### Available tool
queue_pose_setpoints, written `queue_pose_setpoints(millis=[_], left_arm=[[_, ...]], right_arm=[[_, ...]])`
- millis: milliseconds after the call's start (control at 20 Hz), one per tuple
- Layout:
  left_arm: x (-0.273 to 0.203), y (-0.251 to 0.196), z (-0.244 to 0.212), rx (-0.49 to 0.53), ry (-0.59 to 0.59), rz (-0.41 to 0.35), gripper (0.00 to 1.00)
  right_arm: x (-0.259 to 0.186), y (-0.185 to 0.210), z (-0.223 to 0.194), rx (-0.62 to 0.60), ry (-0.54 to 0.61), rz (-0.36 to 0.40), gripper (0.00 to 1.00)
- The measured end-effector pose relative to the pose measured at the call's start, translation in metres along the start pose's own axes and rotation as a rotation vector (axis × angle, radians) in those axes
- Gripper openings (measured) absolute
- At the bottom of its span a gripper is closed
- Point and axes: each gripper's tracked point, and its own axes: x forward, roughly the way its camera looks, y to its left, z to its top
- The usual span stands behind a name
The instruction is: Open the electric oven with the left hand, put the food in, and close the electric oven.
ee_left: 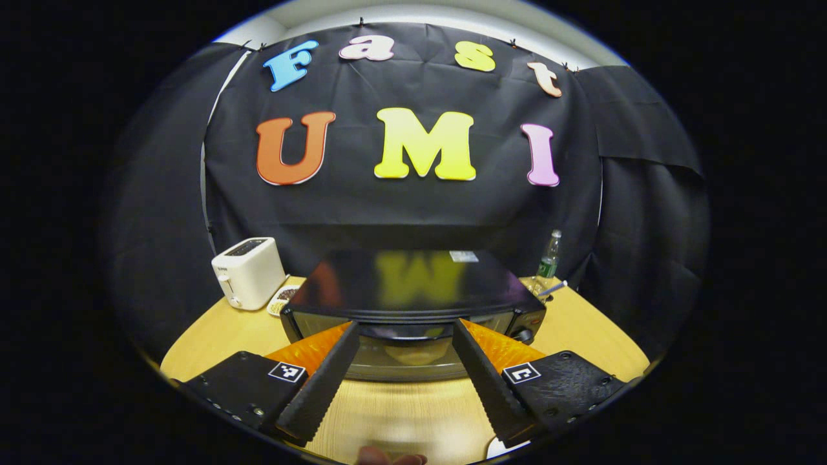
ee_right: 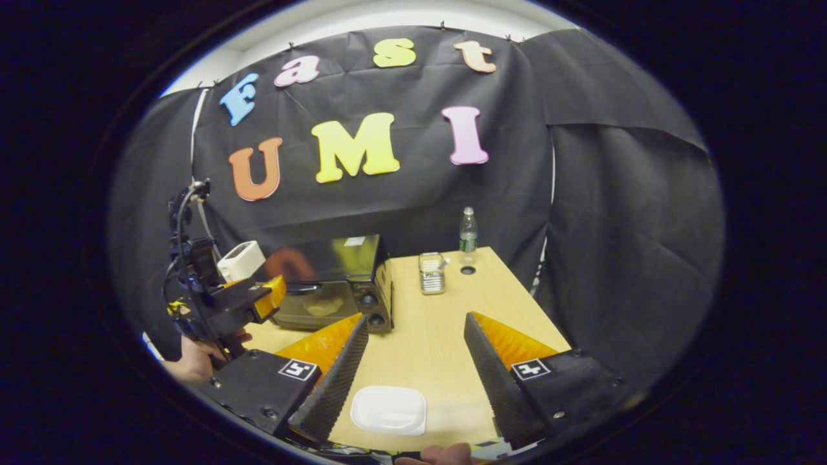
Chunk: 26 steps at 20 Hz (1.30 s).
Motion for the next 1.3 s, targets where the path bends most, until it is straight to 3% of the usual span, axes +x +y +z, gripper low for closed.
queue_pose_setpoints(millis=[250, 450, 850, 1300], left_arm=[[-0.067, 0.001, 0.075, -0.019, -0.112, -0.02, 0.95], [-0.14, 0.015, 0.107, -0.004, -0.168, -0.011, 0.95], [-0.292, 0.069, 0.102, -0.042, -0.22, 0.039, 0.94], [-0.358, 0.09, 0.085, -0.064, -0.23, 0.057, 0.94]], right_arm=[[-0.004, 0.032, 0.041, -0.05, -0.13, 0.07, 0.94], [-0.041, 0.064, 0.06, -0.05, -0.21, 0.096, 0.94], [-0.148, 0.129, 0.059, -0.108, -0.274, 0.118, 0.94], [-0.216, 0.17, 0.021, -0.15, -0.28, 0.156, 0.94]])
